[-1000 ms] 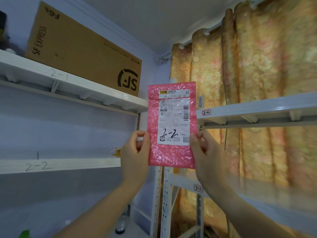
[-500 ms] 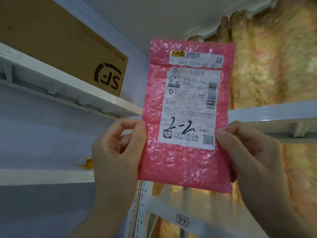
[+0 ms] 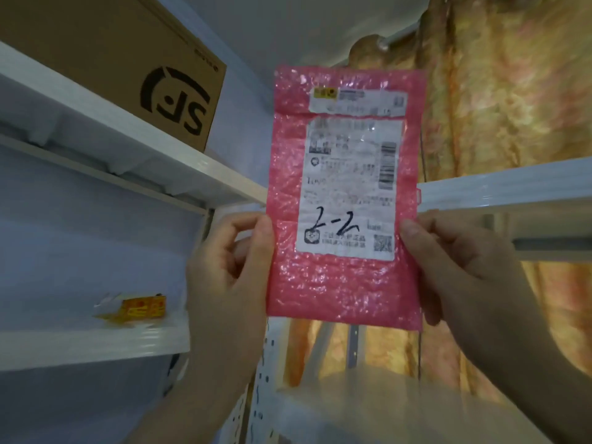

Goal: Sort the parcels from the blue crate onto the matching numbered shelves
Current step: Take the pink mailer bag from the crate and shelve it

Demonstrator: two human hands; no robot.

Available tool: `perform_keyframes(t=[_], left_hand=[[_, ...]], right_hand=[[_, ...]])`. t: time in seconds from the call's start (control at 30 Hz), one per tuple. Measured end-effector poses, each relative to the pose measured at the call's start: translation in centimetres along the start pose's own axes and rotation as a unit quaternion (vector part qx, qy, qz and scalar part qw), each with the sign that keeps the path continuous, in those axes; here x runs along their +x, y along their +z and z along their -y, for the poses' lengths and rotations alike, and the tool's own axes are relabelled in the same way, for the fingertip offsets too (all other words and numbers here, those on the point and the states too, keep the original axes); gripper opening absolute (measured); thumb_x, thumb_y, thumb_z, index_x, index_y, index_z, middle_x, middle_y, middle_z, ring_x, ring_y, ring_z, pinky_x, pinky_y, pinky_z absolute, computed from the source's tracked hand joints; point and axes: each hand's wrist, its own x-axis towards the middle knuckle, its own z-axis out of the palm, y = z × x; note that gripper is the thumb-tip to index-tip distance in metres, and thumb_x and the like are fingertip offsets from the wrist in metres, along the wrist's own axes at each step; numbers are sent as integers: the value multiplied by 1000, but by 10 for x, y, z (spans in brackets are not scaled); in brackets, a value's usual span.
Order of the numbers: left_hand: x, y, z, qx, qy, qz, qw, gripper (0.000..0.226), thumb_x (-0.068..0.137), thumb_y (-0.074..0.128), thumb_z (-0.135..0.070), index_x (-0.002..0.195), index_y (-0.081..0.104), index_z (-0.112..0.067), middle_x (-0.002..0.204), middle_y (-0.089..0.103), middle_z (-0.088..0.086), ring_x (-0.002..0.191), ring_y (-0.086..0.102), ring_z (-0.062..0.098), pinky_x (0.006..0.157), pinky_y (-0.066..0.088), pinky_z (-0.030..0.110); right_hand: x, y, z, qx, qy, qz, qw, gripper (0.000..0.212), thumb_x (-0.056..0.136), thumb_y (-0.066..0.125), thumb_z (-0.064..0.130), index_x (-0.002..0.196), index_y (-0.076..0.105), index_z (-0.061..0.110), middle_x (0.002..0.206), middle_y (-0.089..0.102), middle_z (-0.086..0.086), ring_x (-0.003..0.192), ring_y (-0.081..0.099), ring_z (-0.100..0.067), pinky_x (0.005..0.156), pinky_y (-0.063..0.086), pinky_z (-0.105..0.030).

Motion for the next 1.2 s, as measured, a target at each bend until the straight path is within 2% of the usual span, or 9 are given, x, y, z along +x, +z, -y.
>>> perform_keyframes(t=[0.2,0.37,0.5,0.63,0.77,0.93,1.0,1.1,1.2], left_hand=[[55,20,60,-43,4,68,997,16,94,51,-24,100,62,-32,72,65,7,41,54,9,35,43,21],[130,63,101,-47,-13,62,997,15,89,60,-27,87,71,-17,82,72,1,71,66,16,62,52,30],[189,108,114,-29,16,102,994,15,87,63,-23,85,74,-12,68,66,-5,55,55,3,56,42,23],[232,149,120,-19,-34,149,988,12,87,61,-13,90,72,-8,77,64,6,64,55,14,59,46,25],[252,172,126,-61,-143,186,970,6,84,56,-3,84,58,-9,66,54,6,53,49,14,35,42,12],[247,187,156,-11,-157,284,946,28,82,62,1,105,55,-12,65,56,9,29,50,5,33,36,9],[242,192,170,-6,-149,321,935,32,79,67,1,110,60,-3,66,60,10,34,55,4,37,42,11],[242,194,180,21,-142,374,916,26,78,72,-5,103,67,-5,76,67,9,52,63,9,43,48,15],[249,191,184,56,-138,438,887,15,79,73,-16,92,73,-9,73,71,6,57,65,11,48,50,18]], right_hand=[[58,26,-34,-55,32,-22,998,35,98,45,30,73,56,7,38,53,-1,30,47,-10,36,35,-20],[118,25,-63,-149,50,-51,986,34,96,47,34,73,59,11,43,53,2,40,51,-16,49,40,-32],[163,15,-65,-220,62,-68,971,29,97,45,25,79,62,10,52,55,-5,30,48,-9,39,34,-22],[201,7,-56,-253,170,17,952,24,93,40,4,84,62,7,59,53,-6,44,44,-13,39,33,-17],[229,5,-64,-294,238,36,925,29,92,39,-2,73,55,11,65,51,-3,54,41,-12,50,37,-22],[236,-6,-104,-431,282,38,856,15,85,56,-1,71,52,3,65,50,-11,54,45,-19,51,38,-27],[233,-8,-115,-486,299,72,818,11,81,63,8,87,59,0,87,61,-16,76,58,-26,65,47,-32],[232,-9,-115,-523,298,142,786,34,91,56,15,122,58,1,127,57,-15,113,56,-29,95,45,-36],[233,-6,-115,-555,301,200,749,35,97,48,19,128,54,4,129,56,-13,98,51,-21,93,43,-35]])
